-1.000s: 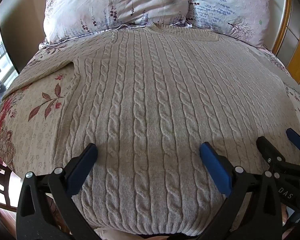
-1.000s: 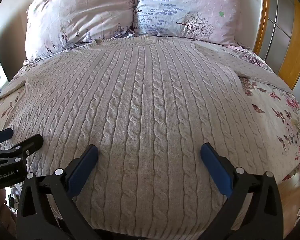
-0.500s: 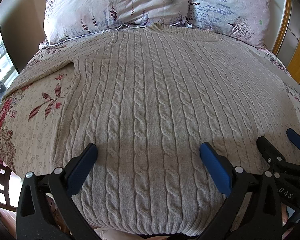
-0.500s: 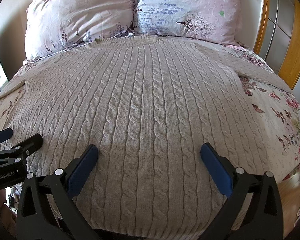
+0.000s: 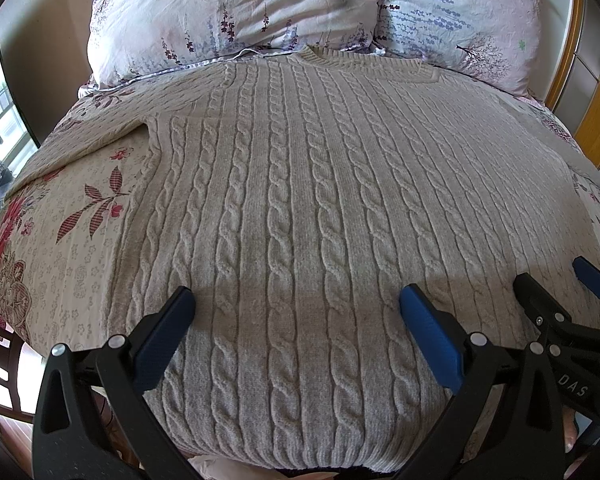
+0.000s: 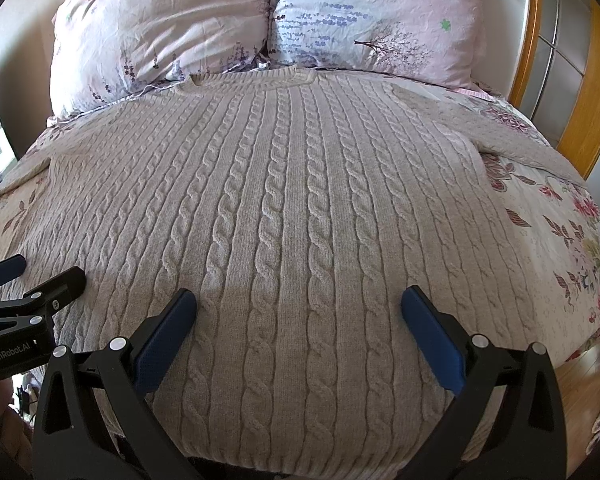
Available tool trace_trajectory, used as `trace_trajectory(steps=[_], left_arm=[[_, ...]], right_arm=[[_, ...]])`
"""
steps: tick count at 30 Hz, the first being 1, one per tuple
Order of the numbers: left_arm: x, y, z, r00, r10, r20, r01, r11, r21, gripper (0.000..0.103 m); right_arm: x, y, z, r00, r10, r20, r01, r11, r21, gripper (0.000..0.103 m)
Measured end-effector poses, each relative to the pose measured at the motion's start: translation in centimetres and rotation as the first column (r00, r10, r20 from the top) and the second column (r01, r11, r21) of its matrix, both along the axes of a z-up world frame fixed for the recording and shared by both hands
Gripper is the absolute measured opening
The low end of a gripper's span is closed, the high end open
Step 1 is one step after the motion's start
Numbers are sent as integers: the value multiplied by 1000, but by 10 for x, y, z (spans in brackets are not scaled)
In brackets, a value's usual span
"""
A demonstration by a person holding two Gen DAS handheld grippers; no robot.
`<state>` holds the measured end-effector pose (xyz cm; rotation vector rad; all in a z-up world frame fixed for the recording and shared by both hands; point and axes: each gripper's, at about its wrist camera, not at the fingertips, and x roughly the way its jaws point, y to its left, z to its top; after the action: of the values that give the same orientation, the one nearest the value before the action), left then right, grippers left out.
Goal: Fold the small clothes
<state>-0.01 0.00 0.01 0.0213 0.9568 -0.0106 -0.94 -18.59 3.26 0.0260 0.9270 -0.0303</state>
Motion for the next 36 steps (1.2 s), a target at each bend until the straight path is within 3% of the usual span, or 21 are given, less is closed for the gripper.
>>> trace_trajectory(steps=[36], left_arm=[[0,0,0,1000,-4,-13,4,1000,1,101]], right_arm=[[2,2,1,1000,6,-6,-6,1000,-1,102]])
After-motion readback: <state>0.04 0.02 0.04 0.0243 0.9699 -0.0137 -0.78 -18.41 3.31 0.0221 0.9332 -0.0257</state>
